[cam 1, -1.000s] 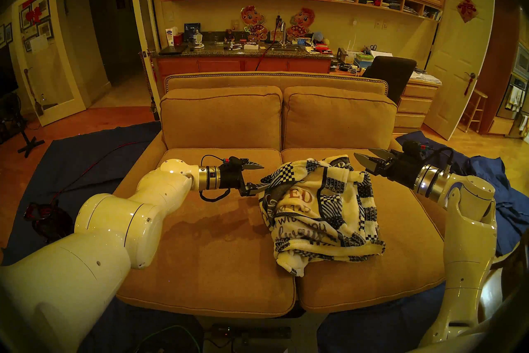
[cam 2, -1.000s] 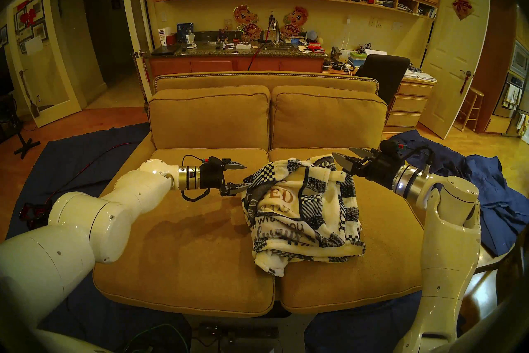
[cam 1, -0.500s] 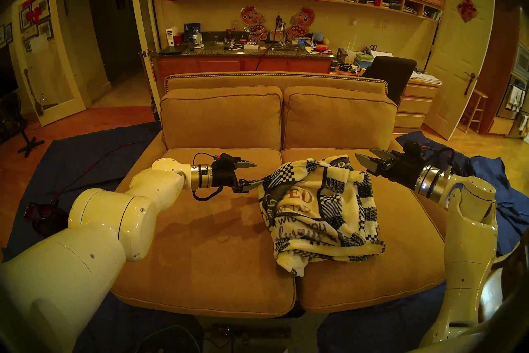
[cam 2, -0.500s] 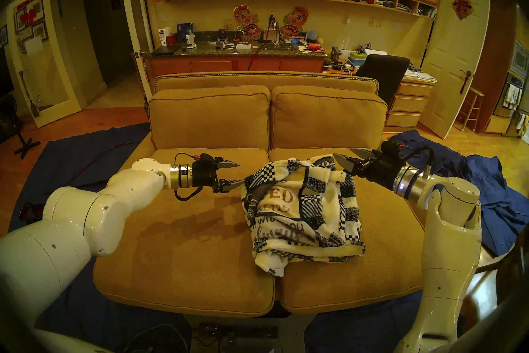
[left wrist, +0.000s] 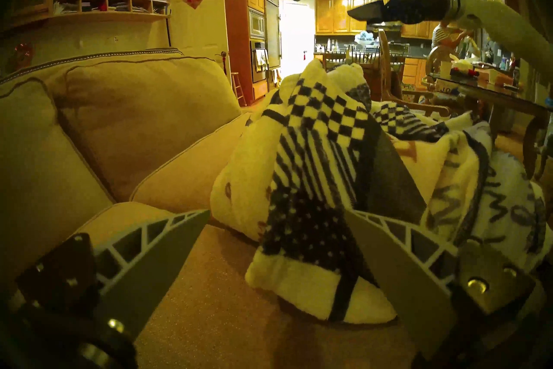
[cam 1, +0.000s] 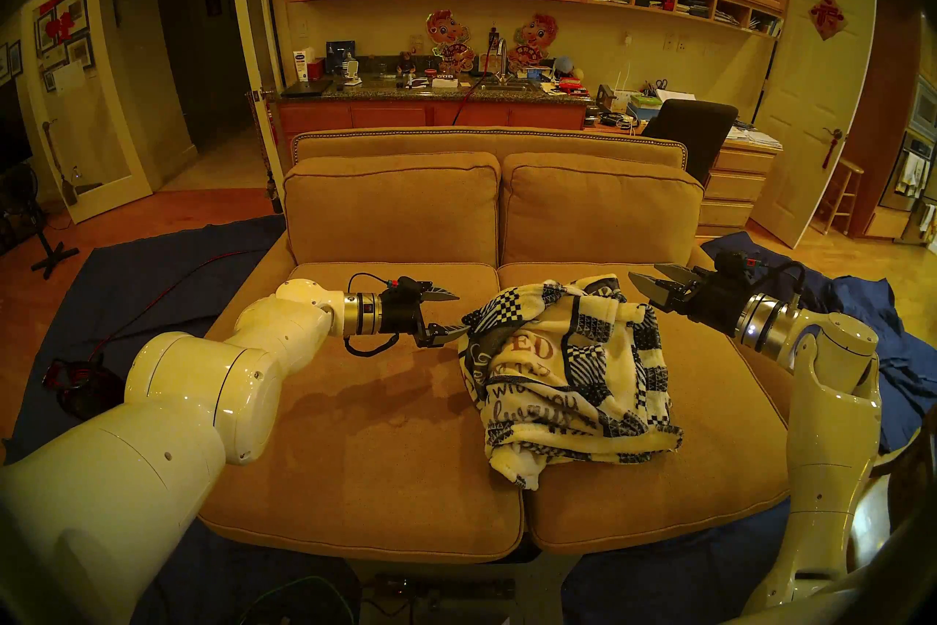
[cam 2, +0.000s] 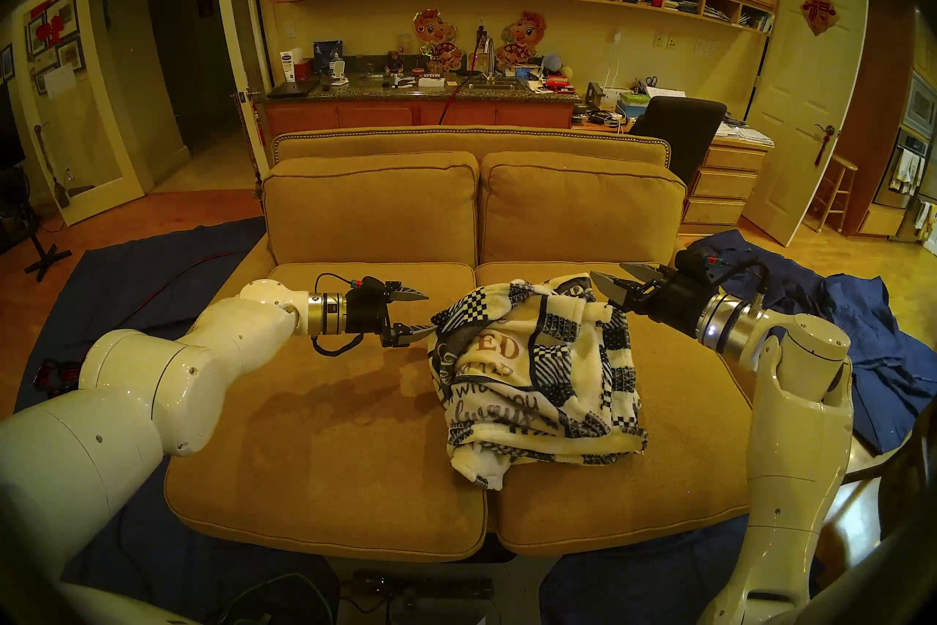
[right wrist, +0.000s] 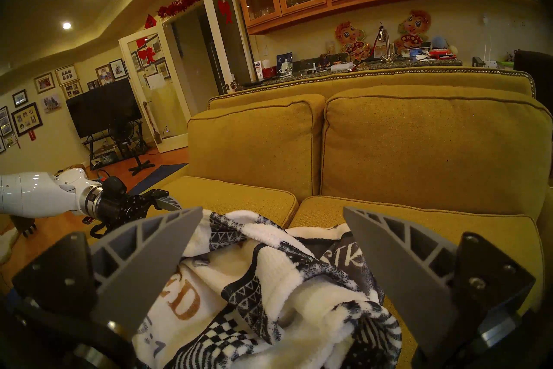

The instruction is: Fold the blanket in half twice

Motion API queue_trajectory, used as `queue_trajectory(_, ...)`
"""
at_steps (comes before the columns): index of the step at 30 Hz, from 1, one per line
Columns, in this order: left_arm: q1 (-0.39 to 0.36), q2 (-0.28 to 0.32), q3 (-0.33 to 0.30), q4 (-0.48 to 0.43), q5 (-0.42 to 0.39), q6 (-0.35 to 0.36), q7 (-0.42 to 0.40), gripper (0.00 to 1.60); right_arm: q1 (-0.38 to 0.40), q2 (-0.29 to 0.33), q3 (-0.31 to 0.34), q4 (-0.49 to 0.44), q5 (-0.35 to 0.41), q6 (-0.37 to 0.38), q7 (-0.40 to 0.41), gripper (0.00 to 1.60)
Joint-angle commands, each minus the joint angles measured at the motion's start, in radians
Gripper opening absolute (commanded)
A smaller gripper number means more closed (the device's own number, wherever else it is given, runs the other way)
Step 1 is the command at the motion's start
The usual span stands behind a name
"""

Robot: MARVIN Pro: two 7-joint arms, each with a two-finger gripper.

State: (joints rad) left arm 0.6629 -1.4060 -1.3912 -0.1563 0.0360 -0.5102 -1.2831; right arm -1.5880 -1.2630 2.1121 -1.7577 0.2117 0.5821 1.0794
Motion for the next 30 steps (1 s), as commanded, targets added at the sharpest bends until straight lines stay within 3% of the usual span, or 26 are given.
queue_trajectory(1,-0.031,-0.013,0.008,-0.004,0.012,-0.013,0.044,1.59,-0.002,-0.003,0.005,-0.012,0.003,-0.003,0.001,1.60)
queue_trajectory(2,-0.033,-0.013,0.009,-0.004,0.015,-0.012,0.047,1.53,-0.002,-0.003,0.006,-0.013,0.003,-0.003,0.001,1.60)
queue_trajectory(7,-0.035,-0.022,0.016,-0.001,0.027,-0.012,0.047,1.56,-0.002,-0.003,0.010,-0.014,0.003,-0.002,0.000,1.60)
queue_trajectory(12,-0.031,-0.040,0.020,0.000,0.035,-0.018,0.049,1.33,-0.001,-0.003,0.011,-0.011,0.002,-0.003,0.000,1.60)
queue_trajectory(13,-0.030,-0.042,0.019,0.001,0.034,-0.017,0.050,1.24,-0.001,-0.003,0.011,-0.011,0.002,-0.002,0.000,1.60)
queue_trajectory(14,-0.030,-0.044,0.019,0.002,0.036,-0.018,0.051,0.92,0.000,-0.003,0.011,-0.011,0.002,-0.002,0.000,1.60)
queue_trajectory(17,-0.032,-0.045,0.017,0.004,0.035,-0.019,0.040,0.58,-0.001,-0.004,0.012,-0.011,0.002,-0.001,0.000,1.60)
queue_trajectory(18,-0.032,-0.044,0.014,0.005,0.032,-0.018,0.036,0.54,-0.002,-0.004,0.013,-0.010,0.002,-0.002,0.000,1.60)
queue_trajectory(20,-0.032,-0.039,0.010,0.007,0.028,-0.021,0.033,0.24,-0.003,-0.004,0.014,-0.009,0.002,-0.003,0.000,1.60)
queue_trajectory(21,-0.032,-0.035,0.004,0.008,0.023,-0.022,0.025,0.00,-0.003,-0.004,0.014,-0.009,0.002,-0.003,0.000,1.60)
queue_trajectory(30,-0.043,-0.008,-0.061,0.015,-0.030,-0.012,-0.039,0.00,-0.002,-0.004,0.013,-0.008,0.001,-0.004,0.001,1.60)
